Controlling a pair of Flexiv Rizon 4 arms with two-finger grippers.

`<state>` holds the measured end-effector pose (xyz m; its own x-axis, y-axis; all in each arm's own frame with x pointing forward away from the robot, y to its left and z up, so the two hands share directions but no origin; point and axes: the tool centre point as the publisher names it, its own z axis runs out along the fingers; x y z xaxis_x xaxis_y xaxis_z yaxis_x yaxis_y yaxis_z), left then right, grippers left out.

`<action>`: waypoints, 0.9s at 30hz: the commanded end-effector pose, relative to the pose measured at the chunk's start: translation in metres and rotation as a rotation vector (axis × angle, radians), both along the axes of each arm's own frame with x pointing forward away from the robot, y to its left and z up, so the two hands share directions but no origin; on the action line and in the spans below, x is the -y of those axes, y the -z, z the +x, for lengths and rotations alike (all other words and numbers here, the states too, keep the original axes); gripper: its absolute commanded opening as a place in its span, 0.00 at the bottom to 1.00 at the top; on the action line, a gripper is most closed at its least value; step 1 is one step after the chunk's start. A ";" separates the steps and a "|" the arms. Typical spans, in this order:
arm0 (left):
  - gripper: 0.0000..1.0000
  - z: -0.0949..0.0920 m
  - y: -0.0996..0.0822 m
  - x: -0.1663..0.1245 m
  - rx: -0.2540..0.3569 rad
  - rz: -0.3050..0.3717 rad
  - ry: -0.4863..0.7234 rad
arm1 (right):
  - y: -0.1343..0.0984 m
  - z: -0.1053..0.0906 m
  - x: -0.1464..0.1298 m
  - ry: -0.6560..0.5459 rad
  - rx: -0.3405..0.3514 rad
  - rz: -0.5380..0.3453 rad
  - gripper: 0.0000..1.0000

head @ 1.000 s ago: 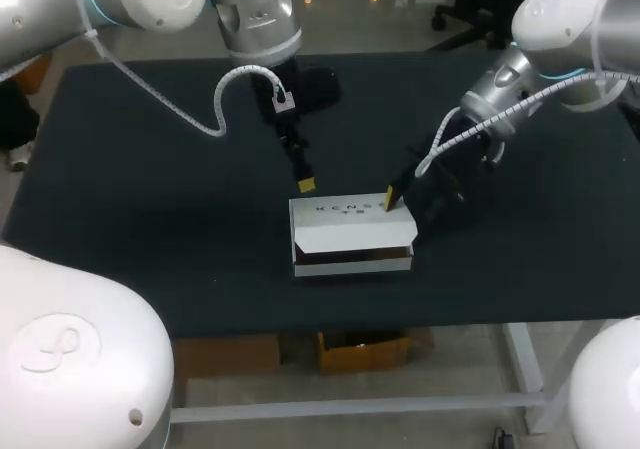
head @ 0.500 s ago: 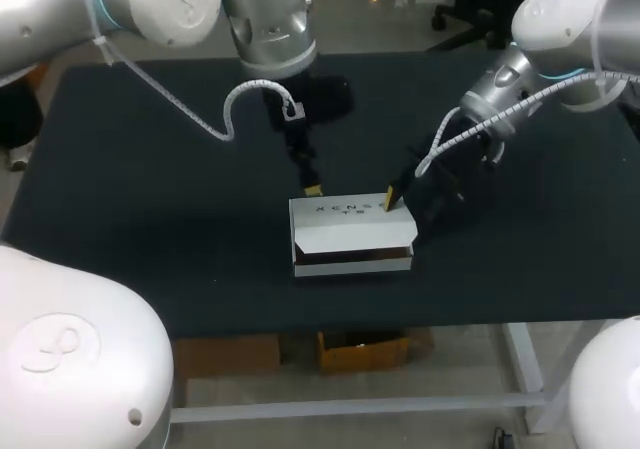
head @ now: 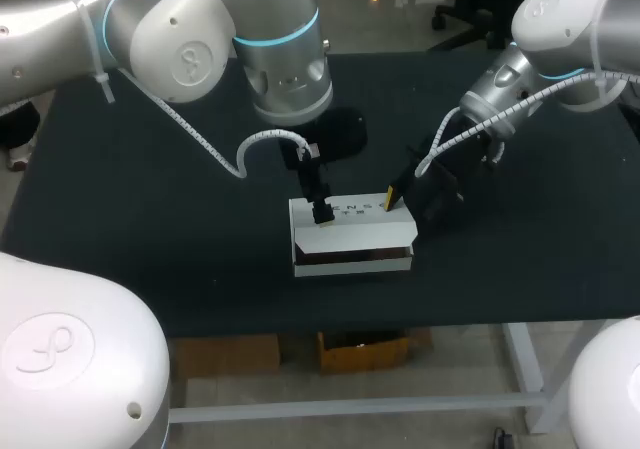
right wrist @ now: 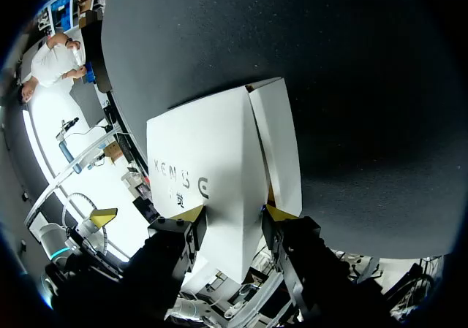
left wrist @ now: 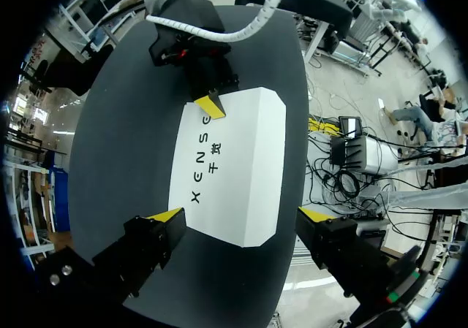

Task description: Assemble the packaging by folding the flat box into shape, placing the metal phone stand inside, and closing the box properly

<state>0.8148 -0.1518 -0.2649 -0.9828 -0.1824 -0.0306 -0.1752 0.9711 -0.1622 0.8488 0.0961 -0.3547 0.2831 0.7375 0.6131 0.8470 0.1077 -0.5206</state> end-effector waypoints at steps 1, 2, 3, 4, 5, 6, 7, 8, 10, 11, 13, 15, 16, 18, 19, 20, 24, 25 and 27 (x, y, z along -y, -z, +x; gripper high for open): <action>1.00 -0.008 0.013 0.003 0.120 0.019 0.001 | 0.001 0.002 0.000 -0.004 -0.004 0.001 0.47; 1.00 -0.007 0.015 0.004 0.121 0.023 0.001 | 0.001 0.002 0.000 -0.004 -0.004 0.001 0.47; 1.00 -0.007 0.017 0.005 0.128 0.029 0.008 | 0.001 0.002 0.000 -0.004 -0.004 0.001 0.47; 1.00 -0.005 0.019 0.006 0.130 0.035 0.011 | 0.001 0.002 0.000 -0.004 -0.004 0.001 0.47; 1.00 -0.004 0.020 0.008 0.137 0.042 0.017 | 0.001 0.002 0.000 -0.004 -0.004 0.001 0.47; 1.00 -0.004 0.020 0.008 0.138 0.043 0.018 | 0.001 0.002 0.000 -0.004 -0.004 0.001 0.47; 1.00 -0.003 0.020 0.009 0.140 0.044 0.021 | 0.001 0.002 0.000 -0.004 -0.004 0.001 0.47; 1.00 -0.002 0.021 0.010 0.149 0.051 0.024 | 0.001 0.002 0.000 -0.004 -0.004 0.001 0.47; 1.00 0.001 0.022 0.012 0.147 0.051 0.022 | 0.001 0.002 0.000 -0.004 -0.004 0.001 0.47; 1.00 0.003 0.023 0.012 0.142 0.053 0.022 | 0.001 0.002 0.000 -0.004 -0.004 0.001 0.47; 1.00 0.006 0.024 0.011 0.112 0.057 0.032 | 0.001 0.002 0.000 -0.004 -0.004 0.001 0.47; 1.00 0.007 0.022 0.009 0.102 0.060 0.036 | 0.001 0.002 0.000 -0.004 -0.004 0.001 0.47; 1.00 0.007 0.022 0.009 0.102 0.060 0.036 | 0.001 0.002 0.000 -0.004 -0.004 0.001 0.47; 1.00 0.007 0.022 0.009 0.102 0.060 0.036 | 0.001 0.002 0.000 -0.004 -0.004 0.001 0.47; 1.00 0.007 0.022 0.009 0.102 0.060 0.036 | 0.001 0.002 0.000 -0.004 -0.004 0.001 0.47; 1.00 0.007 0.022 0.009 0.102 0.060 0.036 | 0.001 0.002 0.000 -0.004 -0.004 0.001 0.46; 1.00 0.007 0.022 0.010 0.108 0.066 0.041 | 0.001 0.002 0.000 -0.004 -0.004 0.001 0.46; 1.00 0.007 0.023 0.011 0.115 0.069 0.050 | 0.001 0.002 0.000 -0.004 -0.004 0.001 0.46; 1.00 0.006 0.025 0.013 0.120 0.082 0.052 | 0.001 0.002 0.000 -0.004 -0.004 0.001 0.46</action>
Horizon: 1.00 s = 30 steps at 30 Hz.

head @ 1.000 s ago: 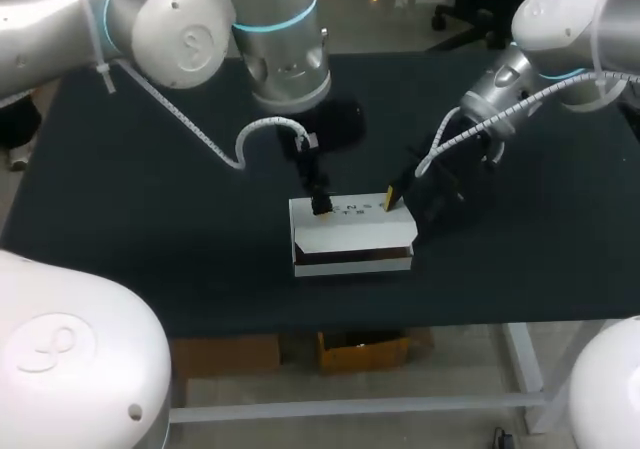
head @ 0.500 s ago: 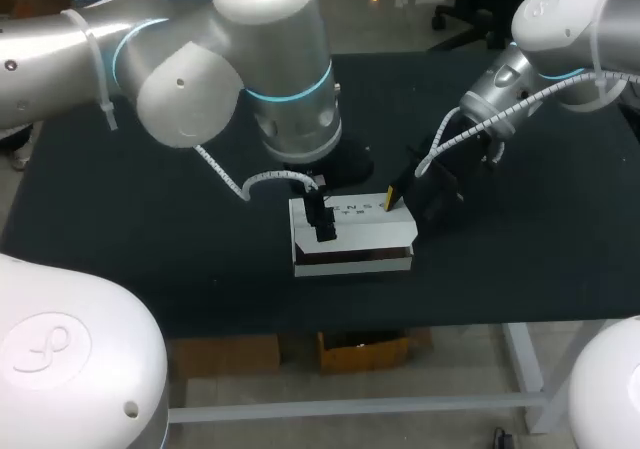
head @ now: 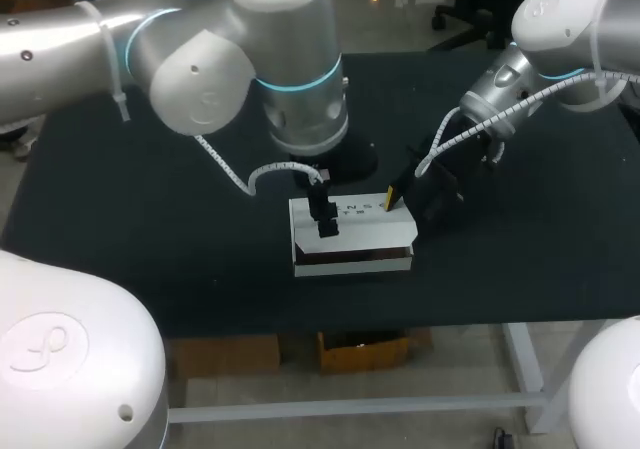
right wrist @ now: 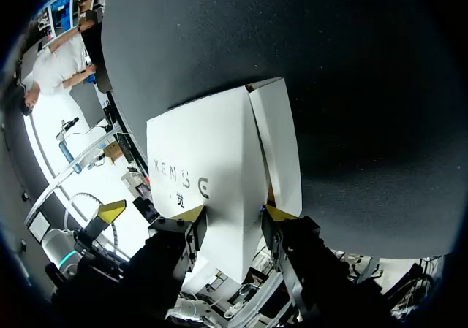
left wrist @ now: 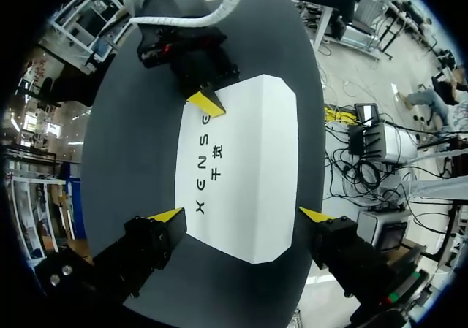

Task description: Assemble the packaging by folding the flat box into shape, placing the metal phone stand inside, and closing the box properly

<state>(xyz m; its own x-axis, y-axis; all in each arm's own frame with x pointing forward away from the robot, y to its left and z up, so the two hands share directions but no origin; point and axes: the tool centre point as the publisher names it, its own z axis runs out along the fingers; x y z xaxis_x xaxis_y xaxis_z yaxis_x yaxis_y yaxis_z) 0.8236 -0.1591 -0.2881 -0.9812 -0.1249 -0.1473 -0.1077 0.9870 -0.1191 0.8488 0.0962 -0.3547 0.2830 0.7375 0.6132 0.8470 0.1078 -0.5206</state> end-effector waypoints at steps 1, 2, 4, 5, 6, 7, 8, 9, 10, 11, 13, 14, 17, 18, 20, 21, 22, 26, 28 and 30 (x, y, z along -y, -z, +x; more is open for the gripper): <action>1.00 -0.004 0.002 0.007 0.014 0.022 0.002 | 0.001 0.002 0.000 -0.004 -0.004 0.001 0.46; 1.00 -0.004 0.003 0.007 0.015 0.024 -0.002 | 0.001 0.002 0.000 -0.004 -0.004 0.001 0.46; 1.00 -0.005 0.007 0.008 0.026 0.032 0.001 | 0.001 0.002 0.000 -0.004 -0.004 0.001 0.46; 1.00 -0.004 0.008 0.008 0.027 0.033 -0.003 | 0.001 0.002 0.000 -0.004 -0.004 0.001 0.46; 1.00 -0.004 0.009 0.008 0.027 0.032 -0.004 | 0.001 0.002 0.000 -0.004 -0.004 0.001 0.46; 1.00 -0.004 0.011 0.007 0.022 0.030 -0.018 | 0.001 0.002 0.000 -0.004 -0.004 0.001 0.46; 1.00 -0.004 0.012 0.007 0.023 0.030 -0.017 | 0.001 0.002 0.000 -0.004 -0.004 0.001 0.46; 1.00 -0.004 0.012 0.007 0.023 0.032 -0.018 | 0.001 0.002 0.000 -0.004 -0.004 0.001 0.46; 0.95 -0.004 0.014 0.007 0.023 0.035 -0.024 | 0.001 0.002 0.000 -0.004 -0.004 0.001 0.45; 0.94 -0.004 0.014 0.007 0.024 0.037 -0.025 | 0.001 0.002 0.000 -0.004 -0.004 0.001 0.45; 0.78 -0.003 0.016 0.007 0.027 0.045 -0.035 | 0.001 0.002 0.000 -0.004 -0.004 0.001 0.45; 0.70 -0.003 0.016 0.007 0.028 0.046 -0.035 | 0.001 0.002 0.000 -0.004 -0.004 0.001 0.45; 0.67 -0.002 0.018 0.006 0.032 0.050 -0.037 | 0.001 0.002 0.000 -0.004 -0.004 0.001 0.45; 0.64 -0.002 0.018 0.006 0.033 0.052 -0.037 | 0.001 0.002 0.000 -0.004 -0.004 0.001 0.45; 0.56 -0.002 0.019 0.006 0.032 0.053 -0.037 | 0.001 0.002 0.000 -0.004 -0.004 0.001 0.45; 0.55 -0.002 0.019 0.006 0.031 0.052 -0.037 | 0.001 0.002 0.000 -0.004 -0.004 0.001 0.45; 0.56 -0.002 0.020 0.006 0.029 0.051 -0.037 | 0.001 0.002 0.000 -0.004 -0.004 0.001 0.45; 0.57 -0.003 0.022 0.006 0.021 0.049 -0.037 | 0.001 0.002 0.000 -0.004 -0.004 0.001 0.45; 0.59 -0.004 0.023 0.006 0.019 0.047 -0.036 | 0.001 0.002 0.000 -0.004 -0.004 0.001 0.45; 0.59 -0.004 0.024 0.006 0.017 0.046 -0.036 | 0.001 0.002 0.000 -0.004 -0.004 0.001 0.45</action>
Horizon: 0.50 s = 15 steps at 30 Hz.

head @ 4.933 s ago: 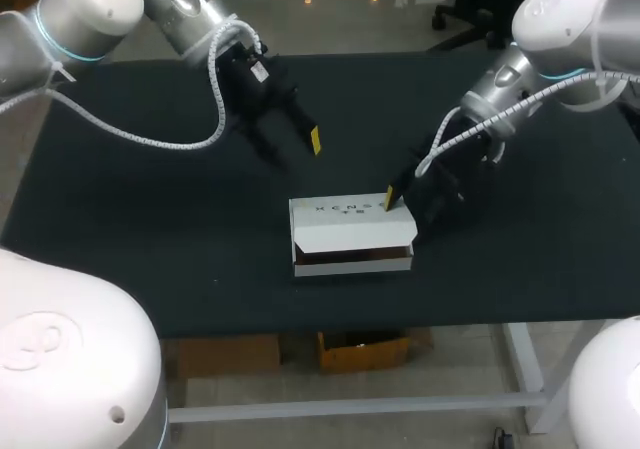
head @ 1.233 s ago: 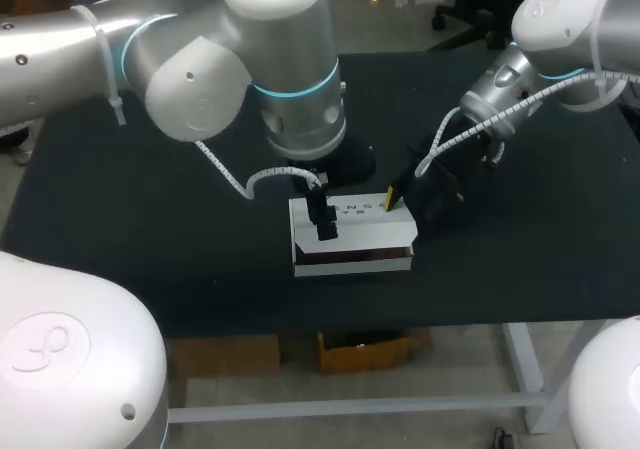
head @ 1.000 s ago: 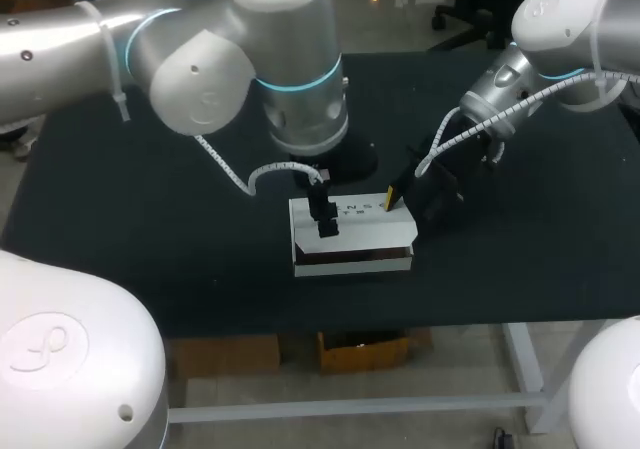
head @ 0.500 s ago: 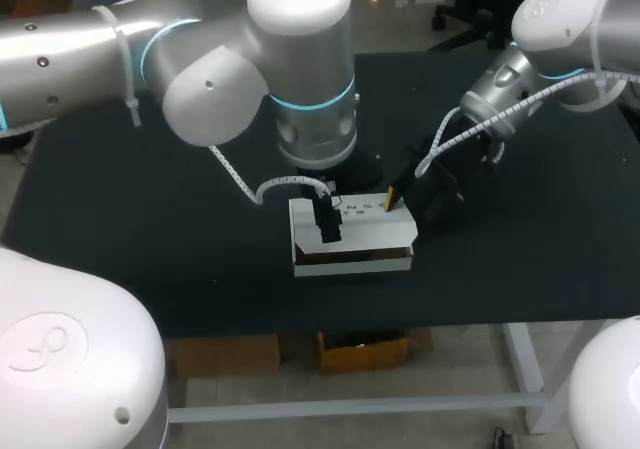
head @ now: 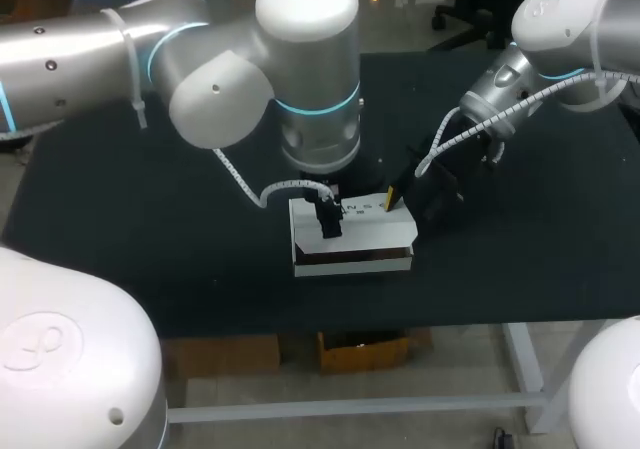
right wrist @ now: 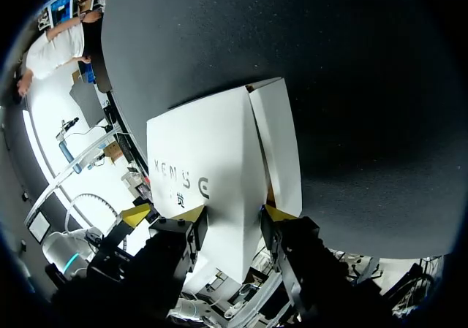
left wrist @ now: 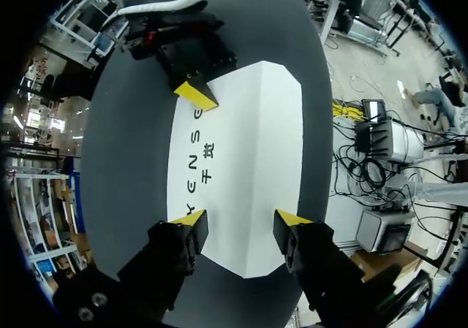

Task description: Assemble the packaging by folding the flat box into shape, placing the metal phone stand inside, and closing the box properly

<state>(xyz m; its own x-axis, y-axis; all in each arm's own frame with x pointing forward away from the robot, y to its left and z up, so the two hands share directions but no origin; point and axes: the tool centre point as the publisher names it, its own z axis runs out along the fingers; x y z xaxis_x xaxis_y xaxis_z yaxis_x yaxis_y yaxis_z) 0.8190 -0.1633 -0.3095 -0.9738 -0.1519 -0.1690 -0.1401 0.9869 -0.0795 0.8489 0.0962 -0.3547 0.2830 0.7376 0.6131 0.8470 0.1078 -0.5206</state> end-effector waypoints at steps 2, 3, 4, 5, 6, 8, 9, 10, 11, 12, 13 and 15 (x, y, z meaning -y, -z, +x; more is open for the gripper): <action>0.60 0.000 0.004 0.002 -0.001 0.006 -0.002 | 0.001 0.002 0.000 -0.004 -0.004 0.001 0.45; 0.60 0.000 0.004 0.002 -0.001 0.006 -0.002 | 0.001 0.002 0.000 -0.003 -0.004 0.001 0.45; 0.60 0.000 0.005 0.002 -0.001 0.005 -0.001 | 0.001 0.002 0.000 -0.003 -0.003 0.001 0.45; 0.60 0.000 0.005 0.002 0.000 0.005 0.000 | 0.001 0.002 0.000 -0.003 -0.003 0.001 0.45; 0.59 0.000 0.006 0.002 0.000 0.005 0.001 | 0.001 0.002 0.000 -0.003 -0.003 0.001 0.45; 0.59 0.001 0.007 0.003 0.001 0.007 0.002 | 0.001 0.002 0.000 -0.003 -0.002 0.002 0.44; 0.59 0.001 0.007 0.003 0.001 0.007 0.002 | 0.001 0.002 0.000 -0.003 -0.002 0.002 0.44; 0.59 0.001 0.007 0.003 0.001 0.008 0.001 | 0.001 0.002 0.000 -0.003 -0.002 0.002 0.44; 0.58 0.002 0.008 0.003 0.001 0.008 0.001 | 0.001 0.002 0.000 -0.002 -0.002 0.002 0.44; 0.58 0.002 0.008 0.003 0.003 0.009 0.000 | 0.001 0.002 0.000 -0.002 -0.002 0.002 0.44; 0.58 0.002 0.008 0.003 0.003 0.009 0.000 | 0.001 0.002 0.000 -0.003 -0.002 0.002 0.44; 0.59 0.002 0.009 0.003 0.000 0.006 0.000 | 0.001 0.002 0.000 -0.002 -0.002 0.003 0.44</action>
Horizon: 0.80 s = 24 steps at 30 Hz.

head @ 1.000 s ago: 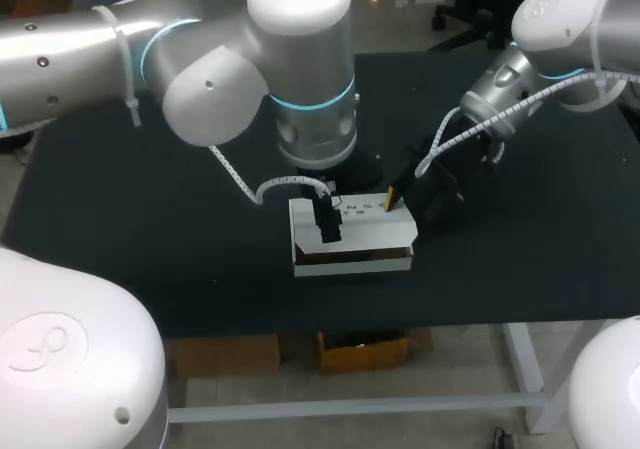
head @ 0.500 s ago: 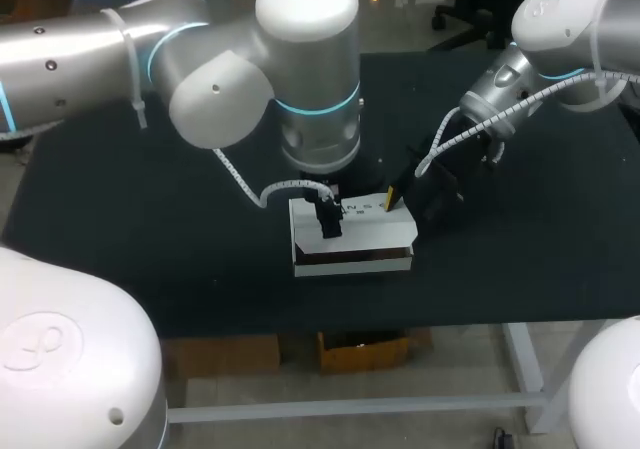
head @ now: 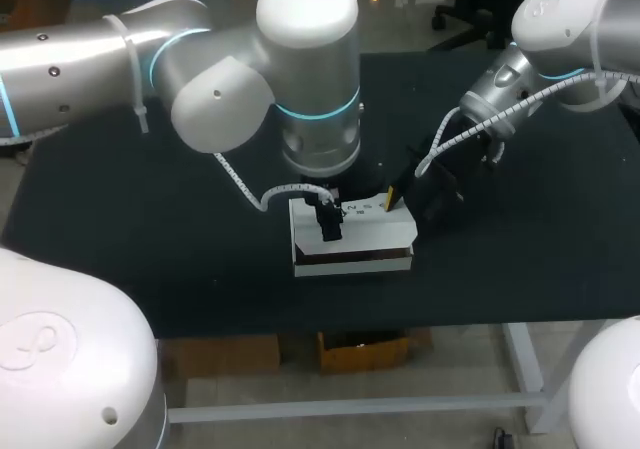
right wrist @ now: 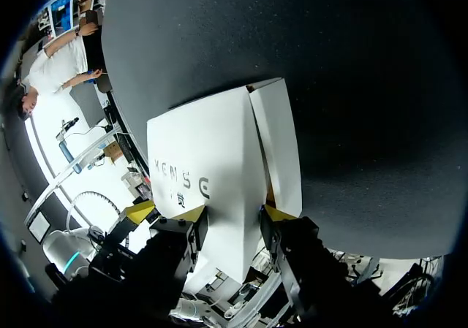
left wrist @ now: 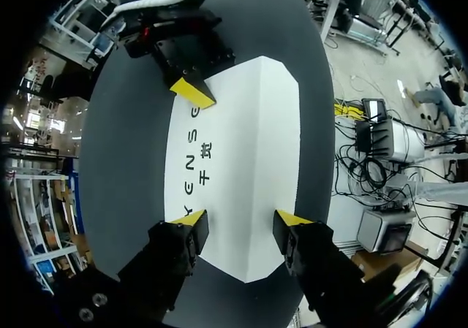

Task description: Assemble the packaging by folding the flat box into shape, placing the metal phone stand inside, and closing the box properly

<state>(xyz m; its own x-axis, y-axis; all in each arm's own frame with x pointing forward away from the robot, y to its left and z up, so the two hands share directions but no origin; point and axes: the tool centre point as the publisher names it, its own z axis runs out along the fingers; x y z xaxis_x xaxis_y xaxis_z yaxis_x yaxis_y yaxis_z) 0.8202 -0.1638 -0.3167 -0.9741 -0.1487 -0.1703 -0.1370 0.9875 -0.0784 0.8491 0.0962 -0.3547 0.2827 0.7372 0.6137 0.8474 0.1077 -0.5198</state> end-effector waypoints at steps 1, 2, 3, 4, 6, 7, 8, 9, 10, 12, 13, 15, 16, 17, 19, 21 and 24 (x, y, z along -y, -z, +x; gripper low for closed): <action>0.59 0.001 0.002 0.003 -0.004 0.003 -0.002 | 0.001 0.001 0.000 -0.002 -0.003 0.003 0.44; 0.58 0.001 0.002 0.002 -0.014 -0.008 0.002 | 0.001 0.001 0.000 -0.002 -0.003 0.003 0.44; 0.58 0.000 0.002 0.002 -0.016 -0.014 0.003 | 0.001 0.001 0.000 -0.002 -0.003 0.003 0.44; 0.58 0.000 0.002 0.001 -0.016 -0.016 0.002 | 0.001 0.001 0.000 -0.002 -0.003 0.003 0.44; 0.59 -0.002 0.002 -0.001 -0.019 -0.023 0.000 | 0.001 0.001 0.000 -0.002 -0.003 0.004 0.44; 0.59 -0.003 0.001 -0.001 -0.019 -0.025 0.001 | 0.001 0.002 0.000 -0.001 -0.004 0.004 0.44; 0.60 -0.004 0.001 -0.001 -0.020 -0.025 0.001 | 0.001 0.002 0.000 -0.001 -0.005 0.004 0.44; 0.59 -0.004 0.001 -0.001 -0.020 -0.024 0.002 | 0.001 0.002 0.000 -0.001 -0.005 0.004 0.44; 0.59 -0.005 0.002 0.000 -0.020 -0.024 0.002 | 0.001 0.002 0.000 -0.001 -0.005 0.004 0.44; 0.60 -0.006 0.002 0.001 -0.021 -0.023 0.004 | 0.001 0.002 0.000 -0.002 -0.005 0.004 0.44; 0.60 -0.006 0.002 0.001 -0.022 -0.023 0.004 | 0.002 0.002 0.000 -0.003 -0.005 0.004 0.44; 0.61 -0.007 0.003 0.001 -0.024 -0.024 0.004 | 0.001 0.002 0.000 -0.003 -0.005 0.004 0.44; 0.61 -0.007 0.003 0.001 -0.024 -0.024 0.003 | 0.001 0.002 -0.001 -0.003 -0.005 0.004 0.44; 0.63 -0.008 0.003 0.001 -0.024 -0.024 0.002 | 0.001 0.002 -0.001 -0.003 -0.005 0.004 0.44; 0.67 -0.009 0.003 0.002 -0.019 -0.022 0.000 | 0.001 0.002 -0.001 -0.002 -0.005 0.004 0.44; 0.69 -0.008 0.006 0.003 -0.013 -0.016 -0.004 | 0.001 0.002 -0.001 -0.003 -0.005 0.005 0.44; 0.70 -0.004 0.009 0.003 -0.007 -0.010 -0.018 | 0.001 0.002 -0.001 -0.005 -0.005 0.005 0.44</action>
<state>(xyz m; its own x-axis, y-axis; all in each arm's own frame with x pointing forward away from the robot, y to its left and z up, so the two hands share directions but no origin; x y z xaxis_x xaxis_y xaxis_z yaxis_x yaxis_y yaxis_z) 0.8155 -0.1627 -0.3222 -0.9744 -0.1636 -0.1539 -0.1500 0.9840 -0.0964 0.8488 0.0963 -0.3552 0.2832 0.7355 0.6155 0.8472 0.1089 -0.5200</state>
